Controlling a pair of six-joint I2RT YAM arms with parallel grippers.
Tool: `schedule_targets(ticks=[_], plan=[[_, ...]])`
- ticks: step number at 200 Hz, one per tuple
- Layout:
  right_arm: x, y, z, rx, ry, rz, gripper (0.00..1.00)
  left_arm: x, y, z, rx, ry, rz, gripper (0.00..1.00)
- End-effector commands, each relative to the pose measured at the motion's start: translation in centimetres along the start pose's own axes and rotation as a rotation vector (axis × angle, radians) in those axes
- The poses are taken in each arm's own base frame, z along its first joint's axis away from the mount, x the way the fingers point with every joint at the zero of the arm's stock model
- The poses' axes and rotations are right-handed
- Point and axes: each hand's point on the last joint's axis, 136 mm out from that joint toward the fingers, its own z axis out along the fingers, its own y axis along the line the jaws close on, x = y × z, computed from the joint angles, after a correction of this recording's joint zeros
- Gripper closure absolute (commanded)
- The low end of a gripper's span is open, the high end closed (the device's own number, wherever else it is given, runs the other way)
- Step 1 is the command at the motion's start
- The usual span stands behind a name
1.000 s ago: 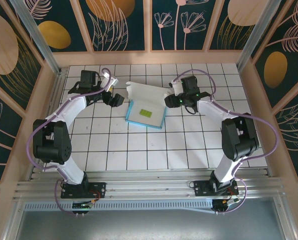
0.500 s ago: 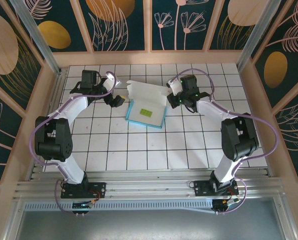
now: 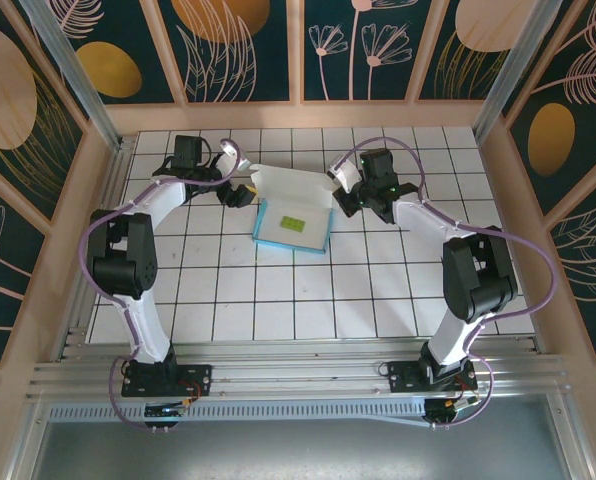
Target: Fold the paper box
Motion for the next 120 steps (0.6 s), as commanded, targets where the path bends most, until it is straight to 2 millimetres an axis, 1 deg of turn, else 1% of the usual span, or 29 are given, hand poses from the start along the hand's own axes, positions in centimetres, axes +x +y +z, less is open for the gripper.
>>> schedule_targets(ticks=[1,12,18,48,66,79,89,104,120], plan=[[-1.5,0.0,-0.8,0.001,-0.025,-0.041,0.99,-1.5,0.7,0.4,0.008,-0.076,-0.003,0.24],[-1.4,0.0,-0.7,0.0,-0.024,-0.04,1.0,-1.6,0.9,0.6,0.003,-0.088,-0.015,0.36],[-1.4,0.0,-0.7,0.0,-0.025,-0.04,1.0,-1.6,1.0,0.7,0.002,-0.095,-0.019,0.41],[-1.2,0.0,-0.4,-0.001,-0.021,-0.038,1.0,-1.4,0.9,1.2,0.026,-0.1,-0.05,0.51],[-1.3,0.0,-0.3,0.0,-0.021,-0.036,1.0,-1.3,0.6,1.3,0.045,-0.104,-0.063,0.63],[-1.3,0.0,-0.3,0.006,-0.021,-0.037,1.0,-1.2,0.3,1.3,0.058,-0.106,-0.077,0.76],[-1.3,-0.1,-0.3,0.017,-0.021,-0.035,1.0,-1.4,0.2,1.3,0.065,-0.113,-0.089,0.83],[-1.3,-0.2,-0.2,0.03,-0.02,-0.03,1.0,-1.8,0.0,1.1,0.068,-0.135,-0.118,0.9],[-1.3,-0.2,-0.1,0.043,-0.025,-0.026,1.0,-2.2,-0.1,1.0,0.057,-0.147,-0.149,0.94]])
